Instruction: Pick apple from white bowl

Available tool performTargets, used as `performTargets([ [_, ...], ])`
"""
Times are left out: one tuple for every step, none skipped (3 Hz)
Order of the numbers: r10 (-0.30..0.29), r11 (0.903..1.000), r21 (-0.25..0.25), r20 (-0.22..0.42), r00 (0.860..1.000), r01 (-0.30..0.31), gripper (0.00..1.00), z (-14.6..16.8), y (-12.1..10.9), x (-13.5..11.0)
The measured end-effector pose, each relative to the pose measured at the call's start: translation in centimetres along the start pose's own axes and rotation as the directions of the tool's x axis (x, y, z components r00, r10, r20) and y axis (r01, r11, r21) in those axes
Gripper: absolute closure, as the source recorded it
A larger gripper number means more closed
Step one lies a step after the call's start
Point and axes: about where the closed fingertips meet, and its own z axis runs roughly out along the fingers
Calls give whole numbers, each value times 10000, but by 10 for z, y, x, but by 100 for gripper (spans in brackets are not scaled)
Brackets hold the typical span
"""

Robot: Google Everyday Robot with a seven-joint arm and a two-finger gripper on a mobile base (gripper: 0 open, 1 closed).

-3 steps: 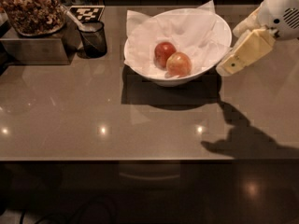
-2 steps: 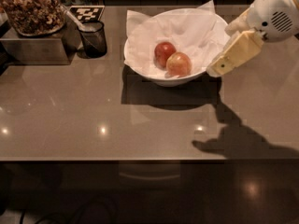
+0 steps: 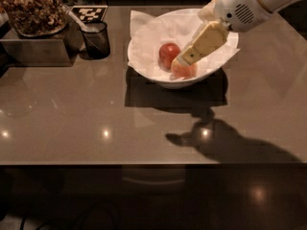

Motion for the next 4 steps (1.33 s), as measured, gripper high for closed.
performTargets([
  [-354,9994,-38,116,9993,354,17,15,-10,-12],
  [-433,9988,-209,39,9991,434,17,29,-24,-10],
  [-382,9987,-337,-121,9992,377,17,39,-41,-3],
  [-267,9976,-651,-303,9992,247,18,57,-49,7],
])
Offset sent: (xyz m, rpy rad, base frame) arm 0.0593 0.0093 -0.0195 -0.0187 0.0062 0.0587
